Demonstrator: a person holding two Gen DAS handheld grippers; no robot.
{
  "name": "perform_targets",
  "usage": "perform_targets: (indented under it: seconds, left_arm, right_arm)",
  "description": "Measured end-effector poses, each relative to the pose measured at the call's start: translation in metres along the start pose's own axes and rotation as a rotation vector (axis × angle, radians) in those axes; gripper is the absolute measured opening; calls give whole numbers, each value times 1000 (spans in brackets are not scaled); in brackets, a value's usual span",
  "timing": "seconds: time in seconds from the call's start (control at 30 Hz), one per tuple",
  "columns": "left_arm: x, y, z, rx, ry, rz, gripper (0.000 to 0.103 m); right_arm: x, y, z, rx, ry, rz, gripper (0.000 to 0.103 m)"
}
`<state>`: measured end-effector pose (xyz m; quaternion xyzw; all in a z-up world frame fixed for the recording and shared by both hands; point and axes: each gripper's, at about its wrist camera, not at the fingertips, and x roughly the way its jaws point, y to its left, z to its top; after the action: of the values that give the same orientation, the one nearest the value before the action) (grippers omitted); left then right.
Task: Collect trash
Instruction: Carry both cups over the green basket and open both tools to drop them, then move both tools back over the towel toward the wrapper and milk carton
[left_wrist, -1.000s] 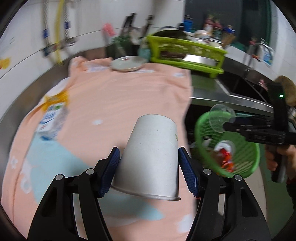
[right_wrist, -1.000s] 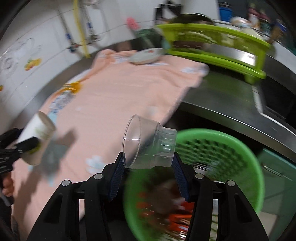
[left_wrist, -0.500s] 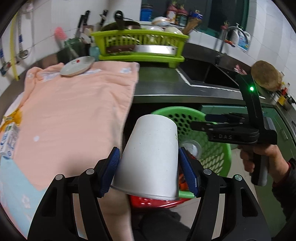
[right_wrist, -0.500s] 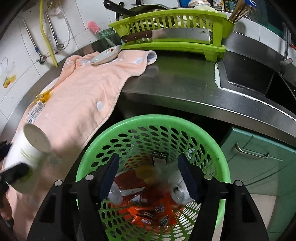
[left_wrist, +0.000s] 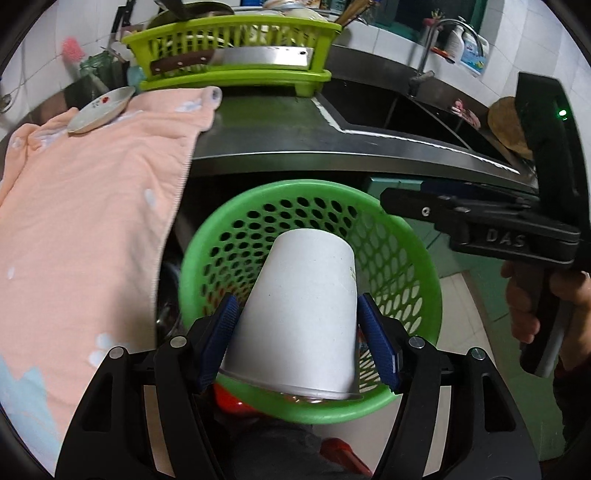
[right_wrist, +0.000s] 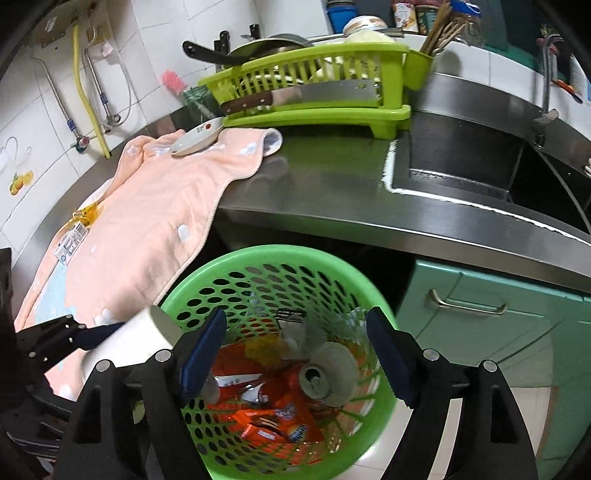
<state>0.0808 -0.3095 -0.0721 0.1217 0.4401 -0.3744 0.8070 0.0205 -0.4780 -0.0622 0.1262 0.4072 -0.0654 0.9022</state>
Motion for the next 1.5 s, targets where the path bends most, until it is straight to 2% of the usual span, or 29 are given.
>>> perform_targets:
  seconds: [0.1, 0.17, 0.27, 0.47, 0.8, 1.07, 1.5]
  left_arm:
    - [7, -9, 0, 9, 12, -18, 68]
    - [9, -12, 0, 9, 9, -18, 76]
    - [7, -15, 1, 16, -13, -19, 78]
    - [-1, -9, 0, 10, -20, -16, 79]
    - [-26, 23, -10, -9, -40, 54, 79]
    - [-57, 66, -22, -67, -71, 135, 79]
    - [-118, 156, -56, -211, -127, 279, 79]
  right_arm:
    - [-4, -6, -1, 3, -5, -4, 76]
    - [-6, -7, -2, 5, -7, -6, 76]
    - [-9, -8, -3, 9, -11, -8, 76]
    - [-11, -2, -2, -1, -15, 0, 76]
    - [-5, 25, 4, -47, -9, 32, 77]
    - [7, 71, 11, -116, 2, 88, 77]
    - [39, 181, 29, -251, 38, 214, 77]
